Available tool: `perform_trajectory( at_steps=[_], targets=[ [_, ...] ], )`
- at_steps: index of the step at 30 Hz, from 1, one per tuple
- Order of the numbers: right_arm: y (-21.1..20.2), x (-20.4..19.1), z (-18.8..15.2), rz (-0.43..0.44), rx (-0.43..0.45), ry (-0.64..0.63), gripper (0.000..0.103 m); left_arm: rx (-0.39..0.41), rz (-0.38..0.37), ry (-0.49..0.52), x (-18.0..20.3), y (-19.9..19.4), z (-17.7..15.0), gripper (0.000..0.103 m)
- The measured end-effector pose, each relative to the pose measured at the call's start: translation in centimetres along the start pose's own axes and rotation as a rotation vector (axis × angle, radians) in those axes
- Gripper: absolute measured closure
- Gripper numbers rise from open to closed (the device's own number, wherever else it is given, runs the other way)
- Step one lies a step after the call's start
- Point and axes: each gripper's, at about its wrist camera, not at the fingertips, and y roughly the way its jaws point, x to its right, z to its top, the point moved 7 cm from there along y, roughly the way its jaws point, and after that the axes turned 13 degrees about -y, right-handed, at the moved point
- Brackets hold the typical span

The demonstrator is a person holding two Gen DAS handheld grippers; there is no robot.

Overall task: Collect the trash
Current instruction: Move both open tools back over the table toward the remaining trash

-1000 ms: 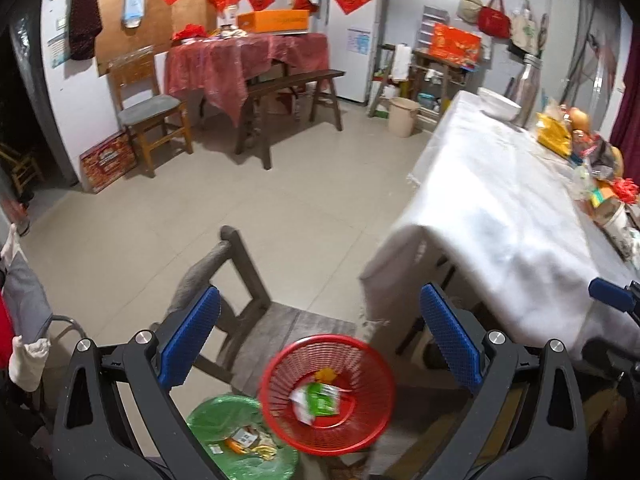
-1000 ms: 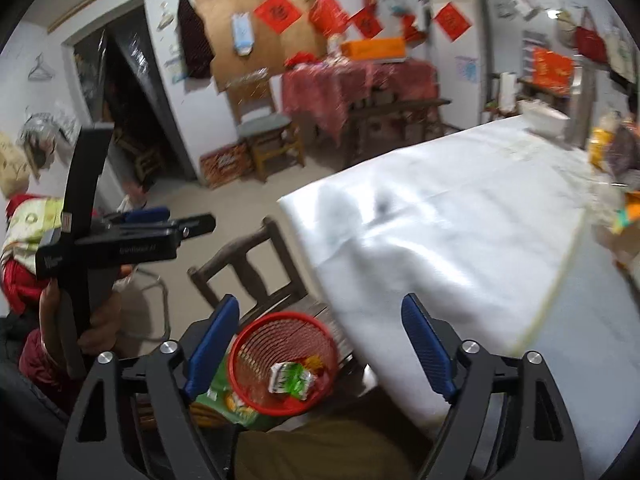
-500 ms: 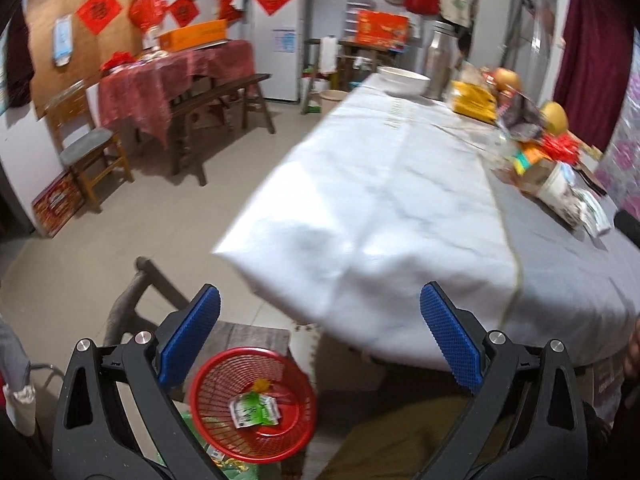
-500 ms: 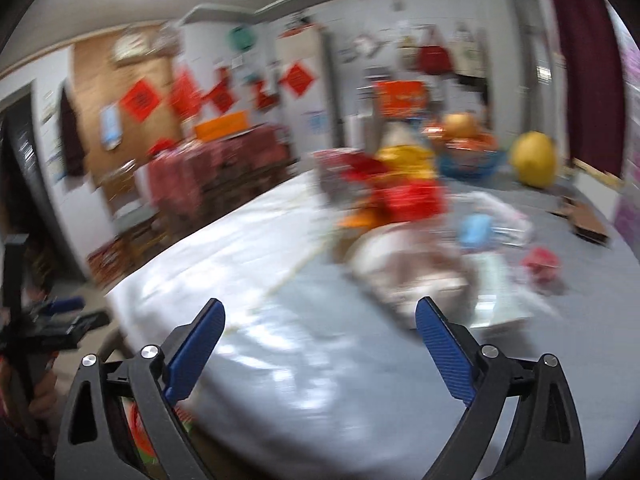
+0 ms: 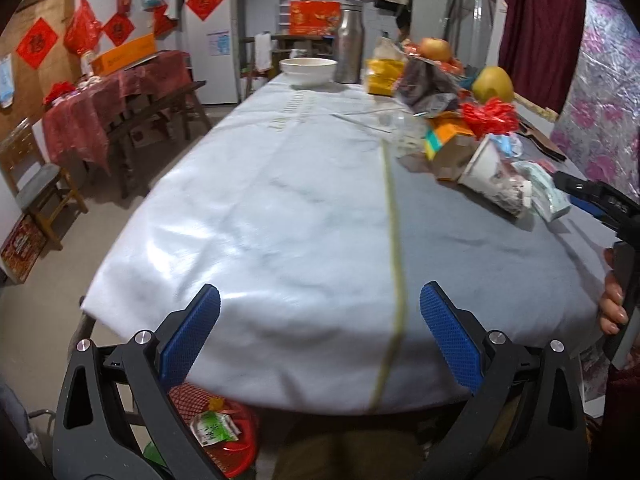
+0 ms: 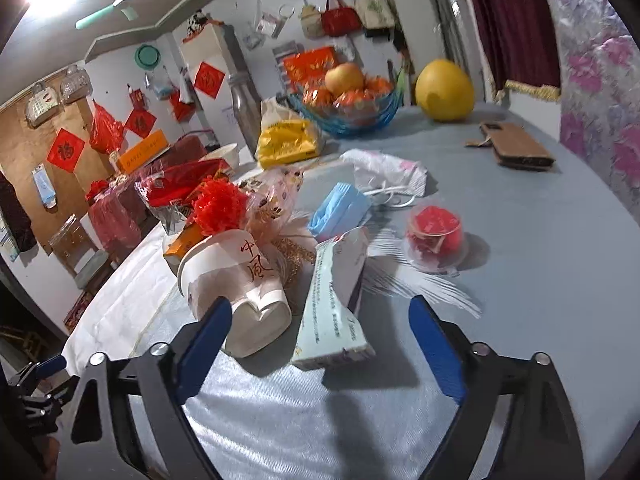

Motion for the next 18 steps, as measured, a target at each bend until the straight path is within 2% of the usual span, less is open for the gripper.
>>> perform_trajectory(
  at_steps=[1, 2, 4, 5, 7, 11, 12, 14, 16, 18],
  targets=[
    [0.6, 0.0, -0.1, -0.002, -0.020, -0.004, 0.020, -0.002, -0.006, 0.007, 0.6, 0.2, 0.1, 0.007],
    [0.9, -0.3, -0.1, -0.002, -0.031, -0.008, 0.026, -0.003, -0.011, 0.011, 0.9, 0.3, 0.1, 0.007],
    [1.8, -0.5, -0.6, 0.012, -0.068, -0.021, 0.057, -0.013, -0.029, 0.027, 2.1, 0.7, 0.5, 0.007],
    [1.9, -0.4, -0.8, 0.023, -0.080, -0.015, 0.065, -0.017, -0.036, 0.032, 2.6, 0.9, 0.6, 0.007],
    [1.8, 0.3, -1.0, 0.021, -0.084, 0.015, 0.065, -0.031, -0.060, 0.046, 3.9, 1.3, 0.8, 0.007],
    [0.3, 2.7, -1.0, -0.099, -0.056, 0.012, 0.062, -0.056, -0.116, 0.089, 7.8, 2.5, 1.4, 0.007],
    [-0.1, 3.4, -1.1, -0.132, -0.044, 0.014, 0.049, -0.061, -0.132, 0.113, 9.5, 3.0, 1.6, 0.007],
    [-0.9, 4.4, -1.1, -0.126, -0.007, 0.041, 0.034, -0.063, -0.146, 0.140, 11.3, 3.5, 1.8, 0.007],
    [-1.9, 5.0, -0.9, -0.116, 0.045, 0.060, 0.030, -0.064, -0.165, 0.164, 13.8, 4.2, 2.4, 0.007],
    [-3.0, 6.0, -0.8, -0.156, 0.092, 0.063, 0.027, -0.076, -0.188, 0.170, 16.1, 5.0, 2.9, 0.007]
  ],
)
